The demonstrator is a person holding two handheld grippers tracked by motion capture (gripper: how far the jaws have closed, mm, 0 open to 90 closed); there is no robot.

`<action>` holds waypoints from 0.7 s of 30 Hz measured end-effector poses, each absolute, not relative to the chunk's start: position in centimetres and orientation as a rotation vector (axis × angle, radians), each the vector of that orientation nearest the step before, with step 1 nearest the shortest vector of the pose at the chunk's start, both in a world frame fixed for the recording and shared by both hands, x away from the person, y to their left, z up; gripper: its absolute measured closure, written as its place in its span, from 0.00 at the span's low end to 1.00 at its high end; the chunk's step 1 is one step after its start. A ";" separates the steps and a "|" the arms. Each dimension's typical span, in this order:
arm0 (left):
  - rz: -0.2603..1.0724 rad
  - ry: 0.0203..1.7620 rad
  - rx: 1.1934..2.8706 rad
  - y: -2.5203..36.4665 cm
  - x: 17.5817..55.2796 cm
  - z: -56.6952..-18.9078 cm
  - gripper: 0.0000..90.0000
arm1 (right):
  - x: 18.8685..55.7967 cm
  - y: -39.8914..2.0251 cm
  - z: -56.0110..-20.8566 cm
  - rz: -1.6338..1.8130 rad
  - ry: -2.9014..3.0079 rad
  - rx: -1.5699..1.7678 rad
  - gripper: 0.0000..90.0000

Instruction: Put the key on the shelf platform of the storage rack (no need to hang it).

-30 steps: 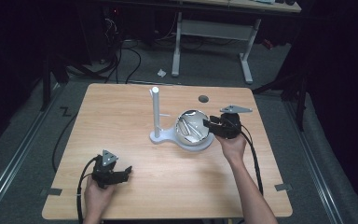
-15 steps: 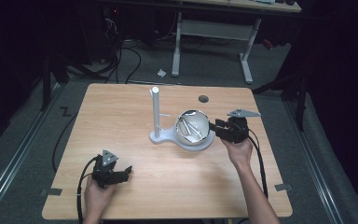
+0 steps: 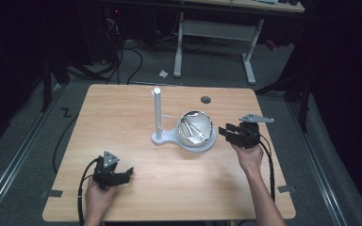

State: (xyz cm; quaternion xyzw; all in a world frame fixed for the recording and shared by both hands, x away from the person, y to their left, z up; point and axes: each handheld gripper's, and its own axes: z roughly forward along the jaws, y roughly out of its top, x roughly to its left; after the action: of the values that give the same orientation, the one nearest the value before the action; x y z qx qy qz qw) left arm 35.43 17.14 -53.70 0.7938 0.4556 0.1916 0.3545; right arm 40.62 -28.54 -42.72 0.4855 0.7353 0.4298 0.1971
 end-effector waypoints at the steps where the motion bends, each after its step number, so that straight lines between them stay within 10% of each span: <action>1: 0.495 1.177 2.052 17.1 35.4 -53.7 0.23 | 40.5 -28.4 -42.6 1.209 2.061 1.345 0.64; 21: 0.493 1.175 2.052 17.1 35.4 -53.7 0.23 | 38.0 -29.9 -42.0 1.194 2.042 1.350 0.65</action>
State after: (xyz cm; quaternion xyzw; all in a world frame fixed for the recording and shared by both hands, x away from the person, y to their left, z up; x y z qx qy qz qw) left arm 35.40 17.13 -53.69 0.7941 0.4549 0.1909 0.3551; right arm 38.04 -29.88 -41.98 0.4850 0.7333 0.4289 0.2075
